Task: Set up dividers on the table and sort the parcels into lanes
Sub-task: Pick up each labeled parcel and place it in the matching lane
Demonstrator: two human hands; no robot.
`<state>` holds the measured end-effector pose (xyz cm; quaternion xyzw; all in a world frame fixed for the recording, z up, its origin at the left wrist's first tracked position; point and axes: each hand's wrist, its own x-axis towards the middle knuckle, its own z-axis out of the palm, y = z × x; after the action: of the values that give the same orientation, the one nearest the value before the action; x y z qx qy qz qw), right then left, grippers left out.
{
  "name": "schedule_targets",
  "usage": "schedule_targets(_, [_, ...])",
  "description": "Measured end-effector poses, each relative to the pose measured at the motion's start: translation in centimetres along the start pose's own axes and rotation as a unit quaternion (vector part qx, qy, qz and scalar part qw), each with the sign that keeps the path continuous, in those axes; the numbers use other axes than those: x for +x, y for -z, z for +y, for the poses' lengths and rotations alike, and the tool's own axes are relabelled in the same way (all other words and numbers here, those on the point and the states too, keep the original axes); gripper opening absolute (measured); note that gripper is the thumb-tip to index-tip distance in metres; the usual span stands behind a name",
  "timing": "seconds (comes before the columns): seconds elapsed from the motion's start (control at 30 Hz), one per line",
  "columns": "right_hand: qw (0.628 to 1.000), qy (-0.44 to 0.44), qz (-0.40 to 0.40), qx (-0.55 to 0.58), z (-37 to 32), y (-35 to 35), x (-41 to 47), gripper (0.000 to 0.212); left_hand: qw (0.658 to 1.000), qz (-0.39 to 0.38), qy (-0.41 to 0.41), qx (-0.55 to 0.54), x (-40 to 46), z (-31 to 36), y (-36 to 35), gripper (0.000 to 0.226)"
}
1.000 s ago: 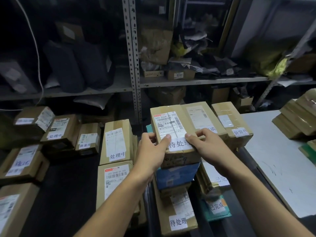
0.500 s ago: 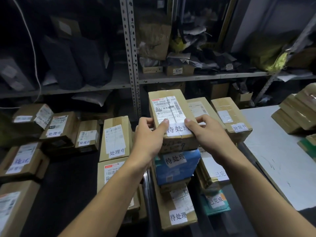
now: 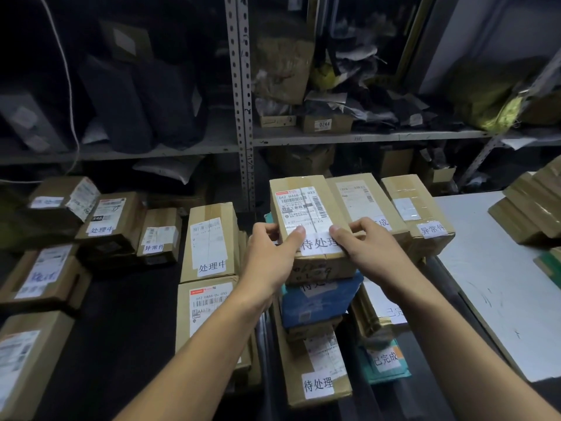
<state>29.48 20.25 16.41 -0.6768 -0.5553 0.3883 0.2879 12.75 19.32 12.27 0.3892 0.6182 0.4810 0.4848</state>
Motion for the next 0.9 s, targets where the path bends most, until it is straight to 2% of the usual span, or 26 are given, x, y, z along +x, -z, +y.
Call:
schedule_targets(0.13, [1.000, 0.009, 0.000, -0.001, -0.4, -0.1, -0.1, 0.041, 1.000, 0.002, 0.001, 0.011, 0.2, -0.1, 0.2, 0.049])
schedule_targets(0.27, [0.994, 0.069, 0.053, -0.061, -1.6, -0.6, -0.6, 0.059, 1.000, 0.007, -0.013, 0.020, 0.5, -0.3, 1.0, 0.054])
schedule_targets(0.4, [0.978, 0.153, 0.099, -0.104, -3.4, -1.8, -1.4, 0.059, 0.998, 0.041, -0.046, 0.029, 0.7, 0.0, 3.0, 0.055])
schedule_targets(0.53, [0.957, 0.244, 0.105, -0.118, -5.9, -4.8, -2.5, 0.052, 0.995, 0.077, -0.068, 0.021, 0.6, 0.5, 6.9, 0.058])
schedule_targets(0.63, [0.954, 0.275, 0.074, -0.093, -8.2, -8.7, -3.2, 0.051, 0.991, 0.110, -0.074, 0.010, 0.5, 0.3, 10.9, 0.051])
schedule_targets(0.9, [0.949, 0.300, -0.094, -0.020, -13.8, -24.1, -5.8, 0.049, 0.970, 0.237, -0.035, -0.046, -0.3, -3.4, 25.5, 0.042])
